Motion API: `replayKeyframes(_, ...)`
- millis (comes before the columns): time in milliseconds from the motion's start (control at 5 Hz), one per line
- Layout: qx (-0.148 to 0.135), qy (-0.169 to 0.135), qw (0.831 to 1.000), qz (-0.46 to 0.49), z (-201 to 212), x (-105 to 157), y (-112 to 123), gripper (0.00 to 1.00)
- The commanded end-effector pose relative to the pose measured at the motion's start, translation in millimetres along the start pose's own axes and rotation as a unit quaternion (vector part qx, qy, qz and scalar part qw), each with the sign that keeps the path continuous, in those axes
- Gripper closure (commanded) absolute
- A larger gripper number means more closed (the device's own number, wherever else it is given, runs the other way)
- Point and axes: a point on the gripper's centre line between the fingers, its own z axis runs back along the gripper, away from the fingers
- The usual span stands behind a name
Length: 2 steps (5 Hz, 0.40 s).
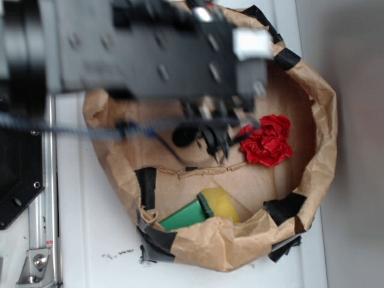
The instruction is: Grab the black box.
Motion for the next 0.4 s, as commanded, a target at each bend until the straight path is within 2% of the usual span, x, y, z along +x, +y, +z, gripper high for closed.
replayKeyframes(0,-0.021,-0.021,0.996,-0.079,16.7,-7.1,-16.8,1.00)
replayKeyframes(200,-0.045,-0.020,0.996,-0.075,18.4,-4.3,-6.6,1.00)
